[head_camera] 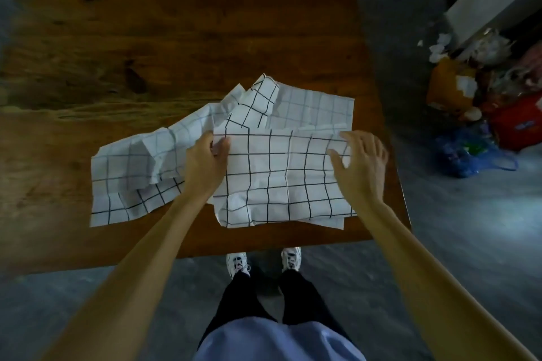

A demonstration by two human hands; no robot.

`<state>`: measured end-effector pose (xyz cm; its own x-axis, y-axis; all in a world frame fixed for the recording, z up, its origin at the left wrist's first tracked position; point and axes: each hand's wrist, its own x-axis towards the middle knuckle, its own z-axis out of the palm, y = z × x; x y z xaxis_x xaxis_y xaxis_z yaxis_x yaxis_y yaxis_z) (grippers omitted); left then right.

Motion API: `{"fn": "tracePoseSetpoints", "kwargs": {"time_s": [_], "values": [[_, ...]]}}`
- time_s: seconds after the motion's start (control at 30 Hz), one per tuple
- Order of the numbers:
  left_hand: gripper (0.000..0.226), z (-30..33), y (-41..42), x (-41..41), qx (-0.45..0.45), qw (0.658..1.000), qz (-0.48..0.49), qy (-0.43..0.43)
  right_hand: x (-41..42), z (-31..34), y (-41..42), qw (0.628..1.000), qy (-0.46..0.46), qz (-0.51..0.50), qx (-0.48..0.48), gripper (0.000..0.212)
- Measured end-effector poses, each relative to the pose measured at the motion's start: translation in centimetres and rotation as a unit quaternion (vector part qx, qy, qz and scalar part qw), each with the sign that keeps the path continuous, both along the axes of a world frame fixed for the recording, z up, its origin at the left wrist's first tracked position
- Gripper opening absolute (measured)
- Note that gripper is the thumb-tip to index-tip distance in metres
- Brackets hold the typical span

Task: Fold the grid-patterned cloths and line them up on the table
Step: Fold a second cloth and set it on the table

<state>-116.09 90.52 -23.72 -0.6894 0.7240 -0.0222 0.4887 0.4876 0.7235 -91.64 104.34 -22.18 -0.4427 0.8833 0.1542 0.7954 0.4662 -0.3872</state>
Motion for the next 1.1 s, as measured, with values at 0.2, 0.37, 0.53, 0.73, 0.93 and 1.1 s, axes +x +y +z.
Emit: {"fn": "tracePoseSetpoints", "kwargs": {"time_s": [0.2,0.37,0.53,0.73,0.93,1.1], "values": [[0.040,-1.6,-1.0,2.0,-0.010,0.998,0.044,-0.035,-0.6,-4.8,-3.2,0.979,-0.076,0.140,-0.126,0.039],[0.034,-2.0,-5.7,4.1,-0.048,0.992,0.109,-0.031,-0.9,-5.7,-4.7,0.958,-0.097,0.183,-0.200,0.044],[0.034,-3.4,-10.1,6.2,-0.132,0.977,0.155,-0.058,-2.0,-5.6,-6.8,0.943,-0.080,0.245,-0.210,0.042],[0.020,-5.0,-11.7,7.8,-0.161,0.976,0.128,-0.069,-2.4,-5.7,-9.4,0.919,-0.089,0.335,-0.188,0.041],[0.025,-6.4,-11.6,7.6,-0.130,0.988,0.056,-0.054,-2.1,-5.9,-11.0,0.931,-0.129,0.305,-0.151,0.036],[0.029,-6.6,-10.9,6.8,-0.141,0.986,0.082,-0.040,-2.4,-7.0,-12.2,0.953,-0.132,0.243,-0.121,0.026]]}}
